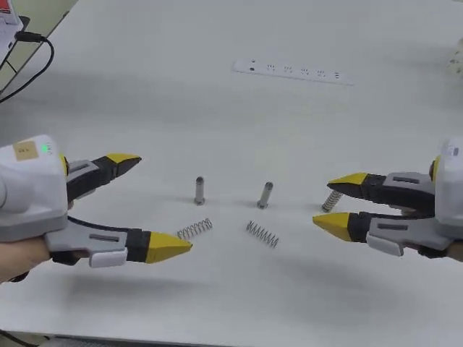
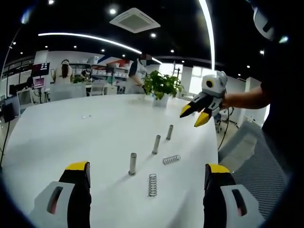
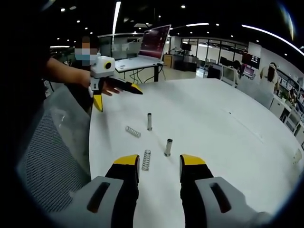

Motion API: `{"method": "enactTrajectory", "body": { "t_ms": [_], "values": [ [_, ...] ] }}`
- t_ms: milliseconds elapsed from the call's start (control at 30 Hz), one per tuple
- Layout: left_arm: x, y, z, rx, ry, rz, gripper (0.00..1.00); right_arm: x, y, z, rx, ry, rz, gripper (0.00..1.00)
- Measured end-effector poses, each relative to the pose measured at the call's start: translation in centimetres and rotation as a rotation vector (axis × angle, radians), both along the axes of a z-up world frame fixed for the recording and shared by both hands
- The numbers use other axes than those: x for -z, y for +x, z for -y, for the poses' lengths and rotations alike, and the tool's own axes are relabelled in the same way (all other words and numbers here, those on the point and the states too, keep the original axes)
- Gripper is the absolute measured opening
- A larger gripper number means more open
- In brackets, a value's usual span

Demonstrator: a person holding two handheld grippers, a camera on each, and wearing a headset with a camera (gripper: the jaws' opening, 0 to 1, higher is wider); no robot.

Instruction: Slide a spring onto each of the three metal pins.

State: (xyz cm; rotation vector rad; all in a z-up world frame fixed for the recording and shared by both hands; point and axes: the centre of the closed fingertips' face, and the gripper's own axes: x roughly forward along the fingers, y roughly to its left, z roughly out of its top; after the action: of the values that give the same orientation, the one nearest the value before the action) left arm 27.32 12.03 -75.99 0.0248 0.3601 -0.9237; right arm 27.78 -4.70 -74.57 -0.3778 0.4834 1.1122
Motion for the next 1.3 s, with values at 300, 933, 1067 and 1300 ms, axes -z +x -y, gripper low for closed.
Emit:
{"method": "enactTrajectory", "body": {
  "t_ms": [300, 933, 1067, 1300],
  "values": [
    [-0.1, -0.1, 0.0, -0.004, -0.008, 0.005, 0.98, 1.1, -0.6, -1.7, -0.047, -0.015, -0.014, 0.33],
    [0.2, -0.4, -0.2, -0.002, 0.002, -0.001, 0.97, 5.9, -1.2, -4.0, -0.087, -0.095, -0.074, 0.29],
    [0.3, -0.4, -0.4, -0.004, 0.008, 0.000, 0.96, 6.8, -1.1, -4.0, -0.086, -0.125, -0.084, 0.27],
    [0.0, -0.2, -0.5, -0.019, -0.005, 0.004, 0.97, 8.2, -1.3, -4.0, -0.097, -0.158, -0.101, 0.24]
  ]
}}
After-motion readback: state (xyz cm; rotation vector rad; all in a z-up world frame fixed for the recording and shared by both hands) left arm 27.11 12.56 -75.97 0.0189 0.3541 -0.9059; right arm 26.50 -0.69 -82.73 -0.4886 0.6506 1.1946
